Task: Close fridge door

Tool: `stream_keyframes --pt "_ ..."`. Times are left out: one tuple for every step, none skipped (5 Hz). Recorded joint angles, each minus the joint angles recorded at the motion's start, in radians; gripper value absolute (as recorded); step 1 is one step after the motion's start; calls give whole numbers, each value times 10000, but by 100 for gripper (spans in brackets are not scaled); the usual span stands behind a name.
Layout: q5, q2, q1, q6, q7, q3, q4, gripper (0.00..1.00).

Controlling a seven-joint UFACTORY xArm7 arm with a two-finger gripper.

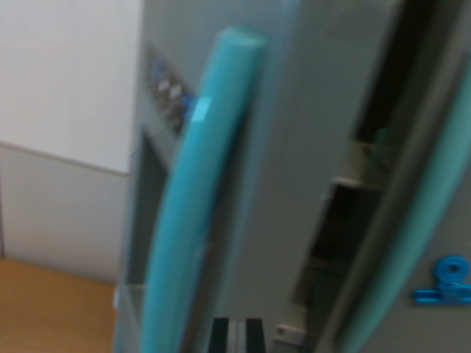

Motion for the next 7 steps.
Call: stream_keyframes --pt "0 347 0 0 0 285 129 100" --pt "0 347 0 0 0 285 129 100" --pt "0 774 0 -1 0 522 354 100" --pt "0 774 0 -1 0 522 354 100" --pt "0 1282 0 -2 0 697 718 100" --pt "0 1282 0 -2 0 697 718 100" --pt "0 1882 0 -4 0 866 1031 100"
